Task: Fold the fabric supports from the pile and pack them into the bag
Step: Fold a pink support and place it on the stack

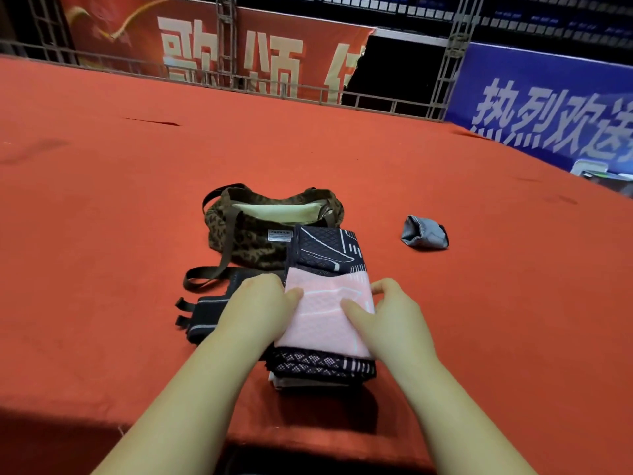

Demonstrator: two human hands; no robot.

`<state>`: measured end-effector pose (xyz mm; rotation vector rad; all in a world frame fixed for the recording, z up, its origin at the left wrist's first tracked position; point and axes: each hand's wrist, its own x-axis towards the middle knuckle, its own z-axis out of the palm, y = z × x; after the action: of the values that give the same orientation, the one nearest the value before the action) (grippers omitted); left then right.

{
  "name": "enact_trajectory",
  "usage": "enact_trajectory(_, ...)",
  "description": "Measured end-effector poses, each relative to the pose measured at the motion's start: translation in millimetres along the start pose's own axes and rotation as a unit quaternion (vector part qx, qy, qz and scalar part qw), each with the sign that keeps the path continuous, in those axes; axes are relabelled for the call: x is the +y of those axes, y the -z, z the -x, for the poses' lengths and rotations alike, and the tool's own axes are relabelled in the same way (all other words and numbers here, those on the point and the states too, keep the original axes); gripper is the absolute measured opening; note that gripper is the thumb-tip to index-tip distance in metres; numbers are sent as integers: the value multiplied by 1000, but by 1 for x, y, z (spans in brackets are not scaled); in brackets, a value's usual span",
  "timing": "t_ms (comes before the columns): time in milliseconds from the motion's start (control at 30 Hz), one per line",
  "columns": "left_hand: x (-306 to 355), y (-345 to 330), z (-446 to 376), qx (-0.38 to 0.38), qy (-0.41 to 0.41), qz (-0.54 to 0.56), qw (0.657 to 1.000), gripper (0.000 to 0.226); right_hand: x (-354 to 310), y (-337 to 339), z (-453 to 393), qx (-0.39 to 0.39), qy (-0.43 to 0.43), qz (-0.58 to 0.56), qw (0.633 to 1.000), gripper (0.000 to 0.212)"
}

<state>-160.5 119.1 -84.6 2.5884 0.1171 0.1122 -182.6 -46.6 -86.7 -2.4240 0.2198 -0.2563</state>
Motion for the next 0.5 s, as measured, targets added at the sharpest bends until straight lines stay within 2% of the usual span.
enact_trajectory(100,-2,7,-3,-16,11,3,1000,42,0,-2,0,0,2,-27,1000,35)
enact_trajectory(200,-4,7,-3,-14,13,-14,1000,33,2,-6,2,8,16,3,1000,43)
enact_trajectory(233,-4,6,-1,1,11,-26,1000,28,4,-7,3,31,41,20,998,46)
enact_trajectory(300,-3,8,3,49,-2,-59,997,30,7,-8,7,102,149,30,983,44)
enact_trajectory(333,-2,11,7,85,-41,-75,993,32,7,-7,9,116,216,27,969,42)
enact_trajectory(400,-3,14,12,155,-212,-90,961,34,9,-7,11,82,316,48,944,44)
enact_trajectory(467,-1,13,15,119,-343,-132,923,50,9,-8,12,-8,327,102,940,60)
enact_trajectory(500,-1,12,18,50,-347,-176,920,59,11,-8,13,-62,305,131,941,72)
